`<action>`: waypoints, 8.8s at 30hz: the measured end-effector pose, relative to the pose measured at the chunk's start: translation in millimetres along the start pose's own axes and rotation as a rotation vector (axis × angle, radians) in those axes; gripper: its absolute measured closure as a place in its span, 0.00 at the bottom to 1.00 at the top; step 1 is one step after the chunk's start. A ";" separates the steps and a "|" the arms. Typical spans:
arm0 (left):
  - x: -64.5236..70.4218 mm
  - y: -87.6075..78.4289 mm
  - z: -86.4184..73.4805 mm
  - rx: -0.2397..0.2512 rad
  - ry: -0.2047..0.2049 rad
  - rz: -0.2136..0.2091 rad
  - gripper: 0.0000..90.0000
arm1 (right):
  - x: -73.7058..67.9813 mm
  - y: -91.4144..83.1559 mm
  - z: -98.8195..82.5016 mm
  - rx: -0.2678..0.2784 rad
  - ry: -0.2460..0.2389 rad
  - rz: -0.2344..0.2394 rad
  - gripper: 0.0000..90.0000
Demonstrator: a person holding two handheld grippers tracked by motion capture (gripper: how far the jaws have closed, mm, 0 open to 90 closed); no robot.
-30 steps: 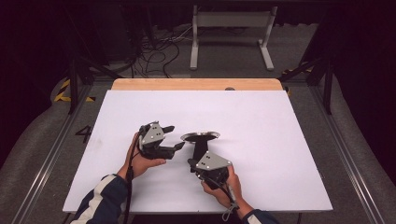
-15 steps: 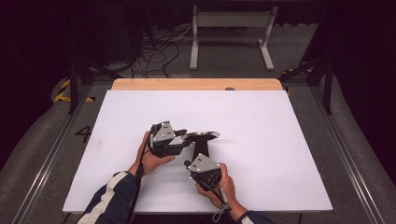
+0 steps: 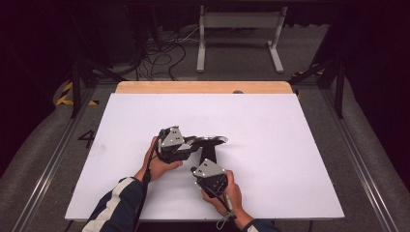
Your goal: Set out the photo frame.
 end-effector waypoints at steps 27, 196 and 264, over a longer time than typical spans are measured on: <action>4.4 -2.1 0.1 -0.002 0.023 0.043 0.78 | 1.7 2.1 -5.4 -0.033 0.027 -0.063 1.00; 47.0 11.9 12.5 -0.094 0.242 0.087 0.84 | 83.9 -28.3 -55.4 -0.117 0.157 -0.146 1.00; 40.6 -29.4 -9.4 -0.087 0.163 0.038 0.58 | 122.8 -28.5 -56.2 -0.085 0.250 -0.088 0.96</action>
Point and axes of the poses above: each handheld gripper's, and its own axes: y roughly forward along the jaws, z roughly out of its top, x roughly to its right, the point moved 6 cm from there along y, roughly forward along the jaws, and after that the axes turned 3 degrees about -x, right-handed, at the moved point
